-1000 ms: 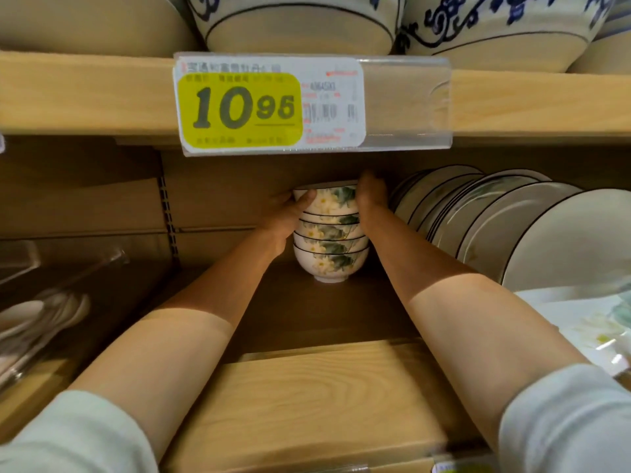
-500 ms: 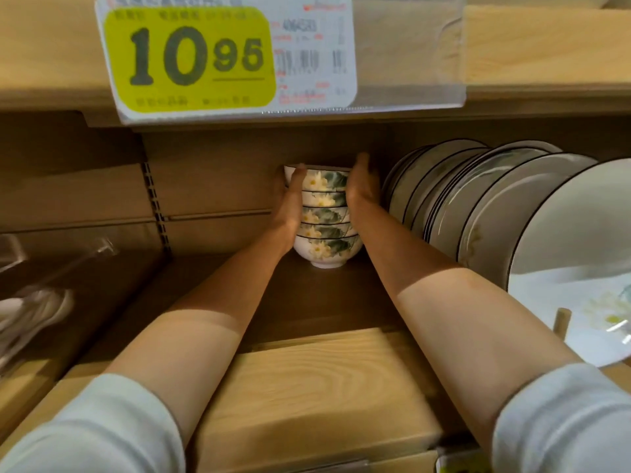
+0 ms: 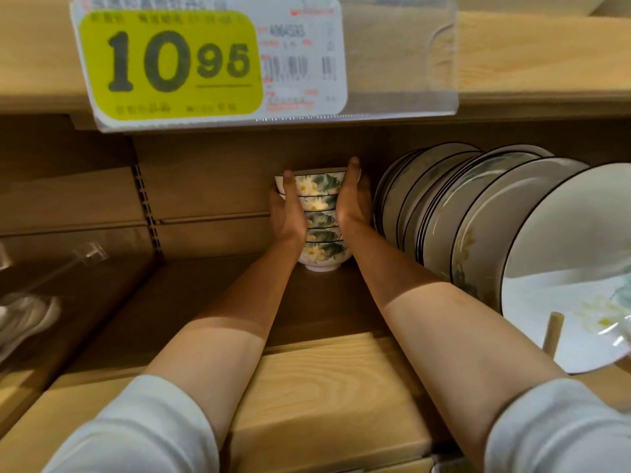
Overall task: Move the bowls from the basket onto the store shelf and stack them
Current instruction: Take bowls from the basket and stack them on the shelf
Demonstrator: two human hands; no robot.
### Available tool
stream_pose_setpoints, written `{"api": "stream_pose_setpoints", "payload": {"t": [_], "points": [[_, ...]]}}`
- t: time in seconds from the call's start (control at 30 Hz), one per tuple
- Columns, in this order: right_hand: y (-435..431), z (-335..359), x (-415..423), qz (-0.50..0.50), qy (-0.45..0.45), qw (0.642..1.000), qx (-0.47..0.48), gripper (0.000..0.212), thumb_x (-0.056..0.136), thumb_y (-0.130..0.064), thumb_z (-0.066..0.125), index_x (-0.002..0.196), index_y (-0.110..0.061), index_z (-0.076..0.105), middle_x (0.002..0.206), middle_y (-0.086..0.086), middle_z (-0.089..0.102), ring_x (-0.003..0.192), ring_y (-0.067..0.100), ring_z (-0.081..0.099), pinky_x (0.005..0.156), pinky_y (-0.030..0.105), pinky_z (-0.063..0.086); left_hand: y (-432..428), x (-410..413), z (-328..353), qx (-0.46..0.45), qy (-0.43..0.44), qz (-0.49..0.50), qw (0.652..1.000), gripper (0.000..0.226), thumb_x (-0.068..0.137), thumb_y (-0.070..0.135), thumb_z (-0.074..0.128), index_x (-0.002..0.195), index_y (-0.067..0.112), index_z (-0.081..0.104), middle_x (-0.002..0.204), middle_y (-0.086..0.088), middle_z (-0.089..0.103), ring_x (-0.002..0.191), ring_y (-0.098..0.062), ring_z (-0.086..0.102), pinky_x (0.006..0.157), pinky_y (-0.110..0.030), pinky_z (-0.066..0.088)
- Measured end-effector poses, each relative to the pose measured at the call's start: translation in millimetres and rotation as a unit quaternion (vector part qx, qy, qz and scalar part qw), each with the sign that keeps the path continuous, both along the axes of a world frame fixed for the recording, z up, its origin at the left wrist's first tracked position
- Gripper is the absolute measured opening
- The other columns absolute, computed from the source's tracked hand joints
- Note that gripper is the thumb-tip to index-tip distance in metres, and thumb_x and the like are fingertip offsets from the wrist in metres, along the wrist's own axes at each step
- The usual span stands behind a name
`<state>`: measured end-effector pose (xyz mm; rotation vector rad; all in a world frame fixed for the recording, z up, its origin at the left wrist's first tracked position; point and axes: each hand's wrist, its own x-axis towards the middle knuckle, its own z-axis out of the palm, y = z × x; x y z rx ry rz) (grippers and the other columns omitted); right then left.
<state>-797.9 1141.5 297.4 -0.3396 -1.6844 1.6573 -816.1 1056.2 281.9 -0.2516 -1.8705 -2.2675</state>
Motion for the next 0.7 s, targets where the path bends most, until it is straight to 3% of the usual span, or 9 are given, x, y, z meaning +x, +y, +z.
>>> {"api": "stream_pose_setpoints", "payload": {"t": [0.17, 0.3, 0.53, 0.7], "points": [[-1.7, -1.2, 0.2, -0.009, 0.007, 1.000, -0.007, 0.062, 0.096, -0.062, 0.019, 0.142, -0.025, 0.039, 0.138, 0.010, 0.051, 0.126, 0.031, 0.047, 0.088, 0.032, 0.027, -0.6, -0.1, 1.3, -0.004, 0.010, -0.004, 1.000, 0.068, 0.088, 0.073, 0.031, 0.143, 0.033, 0.037, 0.128, -0.007, 0.058, 0.112, -0.027, 0.057, 0.100, -0.049, 0.046], [-2.6, -0.4, 3.4, -0.007, 0.012, 1.000, -0.004, 0.061, 0.096, -0.063, 0.020, 0.139, -0.027, 0.042, 0.134, 0.008, 0.054, 0.122, 0.030, 0.050, 0.088, 0.032, 0.029, -2.5, 0.4, 1.0, -0.001, 0.014, -0.012, 1.000, 0.067, 0.090, 0.071, 0.032, 0.144, 0.032, 0.035, 0.125, -0.004, 0.058, 0.111, -0.025, 0.058, 0.100, -0.049, 0.045], [-0.5, 2.5, 10.6, 0.034, -0.008, 0.999, -0.022, 0.065, 0.095, -0.064, 0.020, 0.150, -0.028, 0.026, 0.148, 0.011, 0.040, 0.134, 0.030, 0.040, 0.107, 0.039, 0.028, -8.8, 4.8, 5.5, -0.027, 0.010, -0.055, 0.998, 0.069, 0.091, 0.070, 0.030, 0.143, 0.026, 0.039, 0.125, -0.009, 0.062, 0.110, -0.027, 0.062, 0.097, -0.046, 0.049], [-0.6, 6.4, 21.6, 0.084, -0.042, 0.995, -0.039, 0.071, 0.095, -0.066, 0.019, 0.154, -0.027, 0.014, 0.152, 0.013, 0.034, 0.138, 0.031, 0.035, 0.115, 0.046, 0.024, -19.1, 7.5, 12.6, -0.052, -0.015, -0.111, 0.992, 0.067, 0.095, 0.065, 0.027, 0.148, 0.024, 0.034, 0.136, -0.013, 0.055, 0.118, -0.030, 0.058, 0.102, -0.047, 0.046]]}}
